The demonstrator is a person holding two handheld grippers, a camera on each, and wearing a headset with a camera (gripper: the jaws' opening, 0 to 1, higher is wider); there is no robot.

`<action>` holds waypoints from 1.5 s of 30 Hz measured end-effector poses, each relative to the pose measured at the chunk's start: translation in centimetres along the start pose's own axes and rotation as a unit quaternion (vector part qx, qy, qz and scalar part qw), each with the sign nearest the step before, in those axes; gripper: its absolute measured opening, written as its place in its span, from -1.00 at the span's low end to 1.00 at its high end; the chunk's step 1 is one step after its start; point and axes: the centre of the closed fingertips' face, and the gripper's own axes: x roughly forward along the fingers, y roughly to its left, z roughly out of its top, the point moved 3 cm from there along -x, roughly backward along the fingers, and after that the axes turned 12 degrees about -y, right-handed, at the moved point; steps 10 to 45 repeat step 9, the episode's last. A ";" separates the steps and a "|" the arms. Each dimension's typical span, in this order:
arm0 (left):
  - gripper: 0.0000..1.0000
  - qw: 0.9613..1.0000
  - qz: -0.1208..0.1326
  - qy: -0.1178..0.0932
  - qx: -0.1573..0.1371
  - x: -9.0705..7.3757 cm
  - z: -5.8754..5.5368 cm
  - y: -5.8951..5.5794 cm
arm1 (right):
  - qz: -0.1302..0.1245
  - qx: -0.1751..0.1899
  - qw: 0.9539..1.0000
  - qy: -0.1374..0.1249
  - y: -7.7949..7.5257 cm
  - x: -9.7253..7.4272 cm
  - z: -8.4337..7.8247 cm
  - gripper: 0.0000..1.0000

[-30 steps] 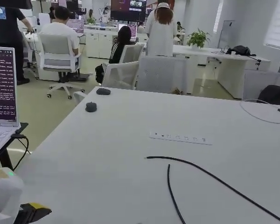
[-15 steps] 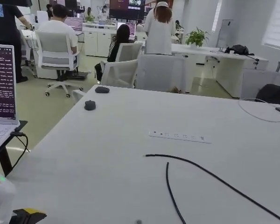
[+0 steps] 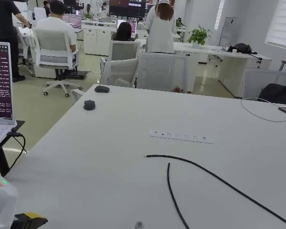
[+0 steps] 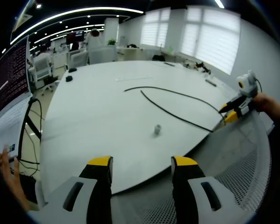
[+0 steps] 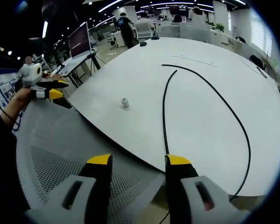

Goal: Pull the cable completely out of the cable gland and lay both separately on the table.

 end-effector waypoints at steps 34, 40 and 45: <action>0.00 1.000 -0.003 0.008 0.004 0.2 -0.2 -0.2 | 0.007 -0.004 1.000 0.017 0.3 0.4 -0.6 -0.04; 0.00 1.000 -0.003 0.008 0.004 0.2 -0.2 -0.2 | 0.007 -0.004 1.000 0.017 0.3 0.4 -0.6 -0.04; 0.00 1.000 -0.003 0.008 0.004 0.2 -0.2 -0.2 | 0.007 -0.004 1.000 0.017 0.3 0.4 -0.6 -0.04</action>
